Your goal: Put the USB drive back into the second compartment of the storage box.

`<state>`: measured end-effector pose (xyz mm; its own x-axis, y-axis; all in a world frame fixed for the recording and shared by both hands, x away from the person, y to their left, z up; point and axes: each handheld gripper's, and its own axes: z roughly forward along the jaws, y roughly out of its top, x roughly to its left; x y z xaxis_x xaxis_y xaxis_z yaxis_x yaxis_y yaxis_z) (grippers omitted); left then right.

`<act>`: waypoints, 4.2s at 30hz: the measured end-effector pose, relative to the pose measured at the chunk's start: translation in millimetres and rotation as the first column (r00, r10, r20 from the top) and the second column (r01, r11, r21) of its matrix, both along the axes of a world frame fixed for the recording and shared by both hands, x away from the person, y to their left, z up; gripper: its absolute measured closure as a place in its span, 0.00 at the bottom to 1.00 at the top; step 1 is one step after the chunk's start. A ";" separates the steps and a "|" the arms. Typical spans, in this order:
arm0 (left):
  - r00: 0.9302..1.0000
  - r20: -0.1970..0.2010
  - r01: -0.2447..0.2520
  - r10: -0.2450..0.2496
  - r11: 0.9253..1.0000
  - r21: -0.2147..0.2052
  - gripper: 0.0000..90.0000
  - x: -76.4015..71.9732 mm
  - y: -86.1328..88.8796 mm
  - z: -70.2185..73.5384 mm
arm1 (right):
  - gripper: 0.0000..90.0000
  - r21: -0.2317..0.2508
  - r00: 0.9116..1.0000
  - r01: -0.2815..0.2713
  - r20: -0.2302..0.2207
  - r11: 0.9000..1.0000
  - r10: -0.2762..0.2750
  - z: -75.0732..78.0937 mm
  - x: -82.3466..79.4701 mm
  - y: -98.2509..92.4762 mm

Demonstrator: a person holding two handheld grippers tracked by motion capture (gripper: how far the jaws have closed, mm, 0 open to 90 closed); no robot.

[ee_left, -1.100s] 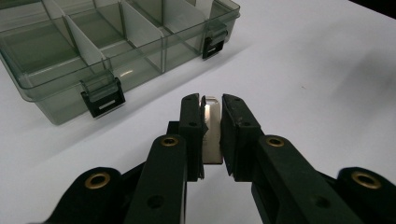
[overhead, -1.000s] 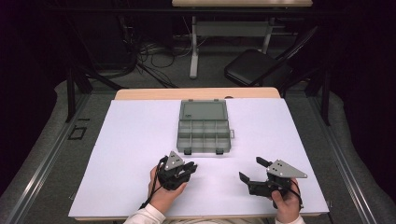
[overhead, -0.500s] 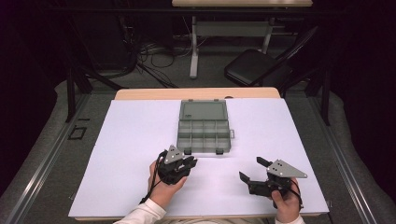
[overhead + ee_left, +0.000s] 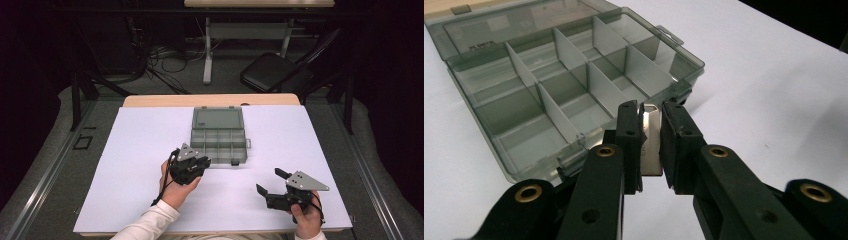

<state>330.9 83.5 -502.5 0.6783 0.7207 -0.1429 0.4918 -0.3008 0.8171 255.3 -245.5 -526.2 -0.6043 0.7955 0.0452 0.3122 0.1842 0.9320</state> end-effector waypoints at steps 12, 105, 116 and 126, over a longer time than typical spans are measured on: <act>1.000 -0.005 -0.027 0.027 1.000 -0.004 0.88 22.7 2.0 13.7 | 0.16 -0.005 1.000 0.003 -0.002 1.000 -0.003 0.0 -0.2 -0.5; 0.990 -0.044 -0.131 0.134 0.989 0.071 0.88 123.3 -27.9 -17.5 | 0.16 -0.001 1.000 -0.005 -0.012 1.000 0.005 -1.9 1.3 -2.5; 0.991 -0.040 -0.125 0.128 0.989 0.079 0.88 123.1 -30.3 -20.1 | 0.16 0.004 1.000 0.001 -0.015 1.000 -0.001 -3.3 1.5 -4.4; 0.990 -0.018 -0.138 0.140 0.987 0.079 0.66 120.8 -26.1 -13.8 | 0.16 -0.002 1.000 0.002 -0.012 1.000 -0.002 -1.9 -1.8 -5.2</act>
